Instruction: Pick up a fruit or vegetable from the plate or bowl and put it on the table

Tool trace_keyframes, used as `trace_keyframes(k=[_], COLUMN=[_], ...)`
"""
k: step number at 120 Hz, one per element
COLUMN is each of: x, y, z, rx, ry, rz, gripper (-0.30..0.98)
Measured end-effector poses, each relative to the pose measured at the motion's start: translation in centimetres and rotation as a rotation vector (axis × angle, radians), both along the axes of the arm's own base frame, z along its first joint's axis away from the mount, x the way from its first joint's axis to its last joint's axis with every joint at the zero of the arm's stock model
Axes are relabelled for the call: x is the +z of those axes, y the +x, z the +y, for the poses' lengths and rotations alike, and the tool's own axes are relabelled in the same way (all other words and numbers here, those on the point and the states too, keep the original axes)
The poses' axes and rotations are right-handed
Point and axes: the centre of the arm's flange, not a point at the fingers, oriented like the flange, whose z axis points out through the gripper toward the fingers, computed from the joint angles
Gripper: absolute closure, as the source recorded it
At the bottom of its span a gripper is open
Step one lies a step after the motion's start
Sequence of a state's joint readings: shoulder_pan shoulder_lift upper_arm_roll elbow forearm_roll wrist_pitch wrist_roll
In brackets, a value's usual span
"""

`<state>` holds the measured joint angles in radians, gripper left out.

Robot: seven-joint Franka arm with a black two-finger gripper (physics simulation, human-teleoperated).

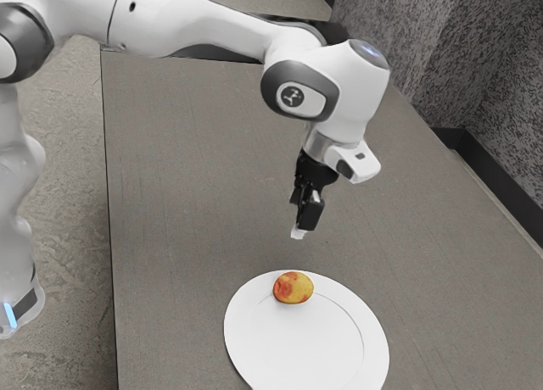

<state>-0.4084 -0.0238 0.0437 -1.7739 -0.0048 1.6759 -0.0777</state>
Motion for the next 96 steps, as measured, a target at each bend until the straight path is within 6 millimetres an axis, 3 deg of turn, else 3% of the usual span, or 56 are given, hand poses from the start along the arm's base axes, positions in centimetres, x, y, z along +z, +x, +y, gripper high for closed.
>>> trace_keyframes(k=[11, 20, 36, 55, 82, 96], x=[-1.8, -3.0, -4.1, -3.5, -3.1, -3.5], y=[-1.1, -1.3, 0.0, 1.2, 0.3, 0.2], z=[-1.8, -2.0, 0.6, 3.4, 0.2, -0.4], rx=[-0.031, -0.032, 0.028, 0.089, 0.035, 0.026], ry=[0.001, -0.004, -0.018, -0.035, -0.048, -0.048], rz=[0.008, 0.0, -0.037, -0.088, -0.118, -0.117], gripper=[0.0, 0.0, 0.0, 0.0, 0.0, 0.0])
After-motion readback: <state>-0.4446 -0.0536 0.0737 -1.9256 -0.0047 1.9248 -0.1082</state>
